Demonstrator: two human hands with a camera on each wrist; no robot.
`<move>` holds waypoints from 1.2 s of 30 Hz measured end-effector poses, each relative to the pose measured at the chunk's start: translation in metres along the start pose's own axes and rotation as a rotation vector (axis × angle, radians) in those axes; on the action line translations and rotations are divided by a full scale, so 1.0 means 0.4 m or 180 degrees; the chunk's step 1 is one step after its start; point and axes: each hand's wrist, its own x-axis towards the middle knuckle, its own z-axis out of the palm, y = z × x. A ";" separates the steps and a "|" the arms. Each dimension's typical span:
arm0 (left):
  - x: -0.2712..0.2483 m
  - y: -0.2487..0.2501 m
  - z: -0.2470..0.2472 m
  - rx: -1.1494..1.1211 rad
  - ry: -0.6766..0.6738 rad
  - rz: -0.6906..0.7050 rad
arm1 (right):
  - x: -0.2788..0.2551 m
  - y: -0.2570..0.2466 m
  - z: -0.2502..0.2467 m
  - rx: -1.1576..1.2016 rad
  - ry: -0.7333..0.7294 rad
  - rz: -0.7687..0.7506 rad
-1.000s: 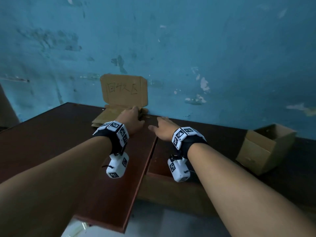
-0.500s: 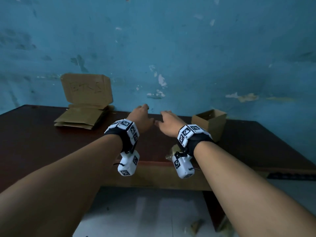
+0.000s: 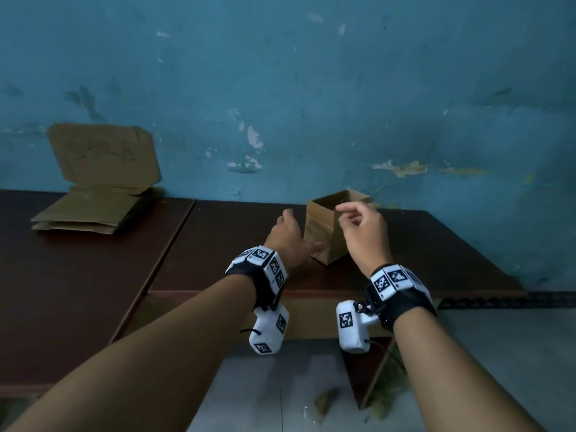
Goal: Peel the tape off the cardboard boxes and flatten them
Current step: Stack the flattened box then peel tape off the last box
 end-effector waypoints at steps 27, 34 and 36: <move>0.075 0.021 0.073 -0.0827 0.0480 -0.0040 | -0.032 0.093 0.059 0.0480 -0.0669 0.0679; -0.006 -0.042 -0.070 -0.1984 0.0819 0.0206 | -0.056 -0.044 0.098 0.0883 -0.0662 0.0453; -0.040 -0.074 -0.101 -0.2288 0.1013 0.0345 | -0.071 -0.074 0.125 0.1055 -0.0684 0.0397</move>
